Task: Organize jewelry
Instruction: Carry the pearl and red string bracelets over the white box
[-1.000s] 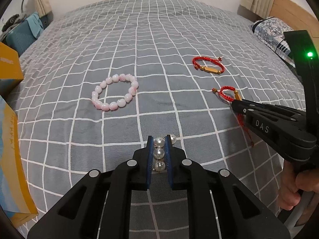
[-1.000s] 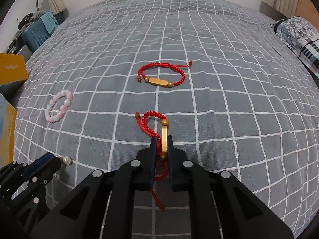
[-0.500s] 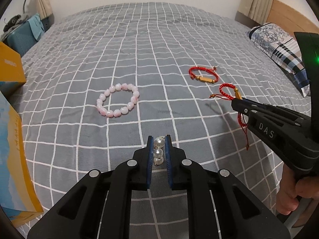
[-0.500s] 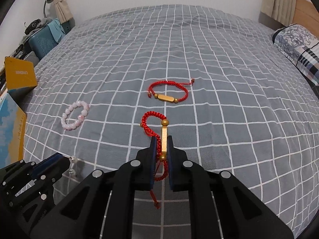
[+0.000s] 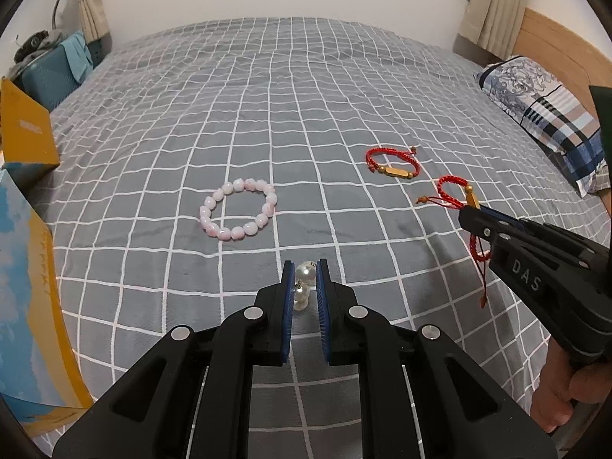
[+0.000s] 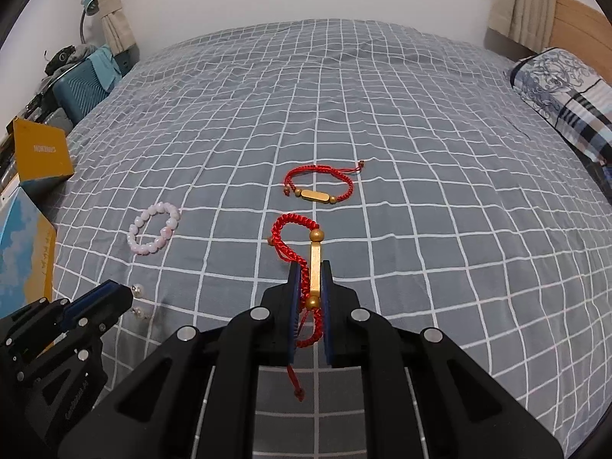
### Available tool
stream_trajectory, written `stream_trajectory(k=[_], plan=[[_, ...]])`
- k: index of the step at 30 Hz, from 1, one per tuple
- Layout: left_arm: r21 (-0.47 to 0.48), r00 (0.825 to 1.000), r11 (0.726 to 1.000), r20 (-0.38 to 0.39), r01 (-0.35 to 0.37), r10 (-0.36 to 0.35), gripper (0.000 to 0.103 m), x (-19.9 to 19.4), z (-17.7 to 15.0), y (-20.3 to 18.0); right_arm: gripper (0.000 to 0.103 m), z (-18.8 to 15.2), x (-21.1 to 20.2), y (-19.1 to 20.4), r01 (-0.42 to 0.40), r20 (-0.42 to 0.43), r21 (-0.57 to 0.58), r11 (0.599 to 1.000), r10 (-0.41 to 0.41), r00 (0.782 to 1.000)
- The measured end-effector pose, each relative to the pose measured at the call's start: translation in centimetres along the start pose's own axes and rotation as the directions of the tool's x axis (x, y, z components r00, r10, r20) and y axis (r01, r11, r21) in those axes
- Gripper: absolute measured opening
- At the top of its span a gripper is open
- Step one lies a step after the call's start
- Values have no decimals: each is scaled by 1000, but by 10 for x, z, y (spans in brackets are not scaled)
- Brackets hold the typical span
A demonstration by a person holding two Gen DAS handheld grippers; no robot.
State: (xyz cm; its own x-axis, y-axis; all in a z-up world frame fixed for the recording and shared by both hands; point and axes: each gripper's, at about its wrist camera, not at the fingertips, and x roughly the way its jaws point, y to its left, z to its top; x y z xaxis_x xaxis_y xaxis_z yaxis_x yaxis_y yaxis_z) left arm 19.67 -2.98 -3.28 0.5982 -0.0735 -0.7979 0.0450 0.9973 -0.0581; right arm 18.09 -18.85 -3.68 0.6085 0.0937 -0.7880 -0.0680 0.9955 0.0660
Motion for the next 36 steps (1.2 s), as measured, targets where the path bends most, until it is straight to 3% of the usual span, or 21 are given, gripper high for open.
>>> stream_trajectory(k=[18,36], plan=[[-15,999,999,27,-39,39,11,-47,15,21,9,7,-41,16,9,28,2,1000,-9,1000],[-112,982,981,85,-161,171,11,-141,9,111,9,18,-120,131,-64,118,-113,991,78,990]])
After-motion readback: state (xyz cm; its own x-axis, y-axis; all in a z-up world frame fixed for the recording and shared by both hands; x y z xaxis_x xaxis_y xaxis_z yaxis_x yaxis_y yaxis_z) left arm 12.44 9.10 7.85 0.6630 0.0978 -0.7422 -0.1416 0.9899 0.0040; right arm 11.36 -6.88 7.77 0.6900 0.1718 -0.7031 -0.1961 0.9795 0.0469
